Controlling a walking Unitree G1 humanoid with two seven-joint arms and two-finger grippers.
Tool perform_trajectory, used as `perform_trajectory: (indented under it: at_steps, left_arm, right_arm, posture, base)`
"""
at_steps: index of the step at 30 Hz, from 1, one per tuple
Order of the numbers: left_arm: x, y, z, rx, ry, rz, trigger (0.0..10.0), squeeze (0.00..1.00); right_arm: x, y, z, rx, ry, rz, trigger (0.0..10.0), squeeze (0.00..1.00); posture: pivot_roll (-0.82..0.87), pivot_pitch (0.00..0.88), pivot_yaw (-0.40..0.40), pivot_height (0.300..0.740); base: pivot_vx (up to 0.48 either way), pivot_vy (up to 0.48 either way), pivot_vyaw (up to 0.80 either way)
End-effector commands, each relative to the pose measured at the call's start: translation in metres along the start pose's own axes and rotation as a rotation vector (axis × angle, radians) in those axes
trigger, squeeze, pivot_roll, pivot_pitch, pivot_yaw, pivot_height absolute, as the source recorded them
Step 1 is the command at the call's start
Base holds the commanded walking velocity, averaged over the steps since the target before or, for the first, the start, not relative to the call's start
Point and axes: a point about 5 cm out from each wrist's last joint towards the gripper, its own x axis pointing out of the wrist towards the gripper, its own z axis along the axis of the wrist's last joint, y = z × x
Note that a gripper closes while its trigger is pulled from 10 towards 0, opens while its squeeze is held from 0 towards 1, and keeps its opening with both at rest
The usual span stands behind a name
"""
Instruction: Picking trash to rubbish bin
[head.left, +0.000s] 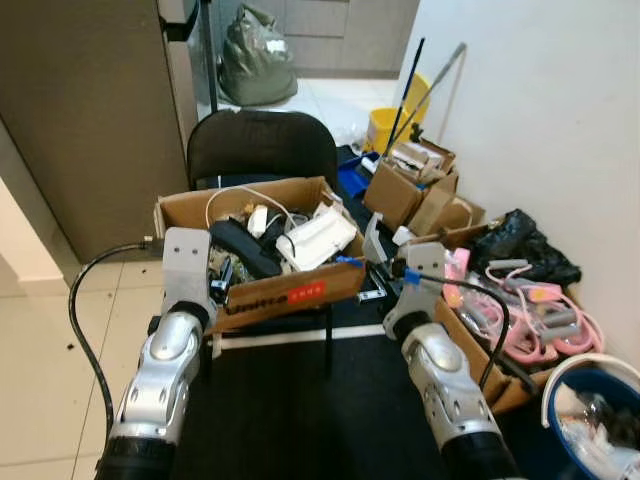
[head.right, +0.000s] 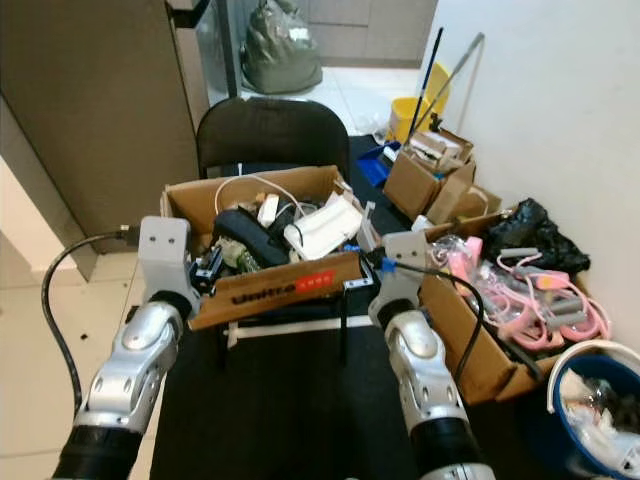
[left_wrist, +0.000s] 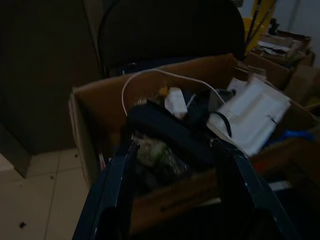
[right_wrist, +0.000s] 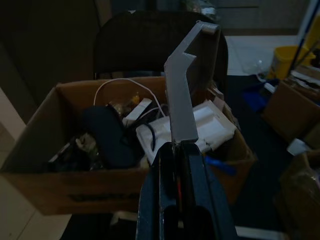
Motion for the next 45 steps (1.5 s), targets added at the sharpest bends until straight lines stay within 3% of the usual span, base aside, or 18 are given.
perform_trajectory:
  at_steps: [1,26,37,42,45]
  left_arm:
    - [-0.002,-0.004,-0.001,0.017,0.005,-0.015,10.0,0.0]
    - [-0.006,-0.003,-0.002,0.019,0.004,-0.003,10.0,0.0]
    - [-0.007,-0.007,-0.001,0.085,0.026,-0.058,10.0,0.0]
    - [-0.015,-0.001,-0.006,0.155,0.115,-0.19,10.0,0.0]
    - [-0.026,0.006,-0.015,0.179,0.209,-0.337,10.0,0.0]
  right_arm:
    - [-0.001,-0.005,-0.001,-0.001,0.001,-0.014,10.0,0.0]
    - [0.003,0.0,-0.003,0.001,0.007,0.026,10.0,0.0]
    - [0.004,0.0,-0.004,0.009,0.016,0.054,10.0,0.0]
    - [0.01,0.005,-0.007,0.001,0.069,0.139,10.0,0.0]
    - [0.014,0.008,-0.012,-0.036,0.129,0.204,10.0,0.0]
  posture:
    - [-0.05,0.086,-0.044,0.74]
    - [-0.03,0.064,-0.061,0.74]
    - [-0.03,0.073,-0.063,0.74]
    - [-0.04,0.078,-0.06,0.74]
    - [-0.03,0.079,-0.064,0.74]
  base:
    - [0.428,0.0,0.0]
    - [0.428,0.0,0.0]
    - [0.052,0.0,0.0]
    - [0.0,0.0,0.0]
    - [0.0,0.0,0.0]
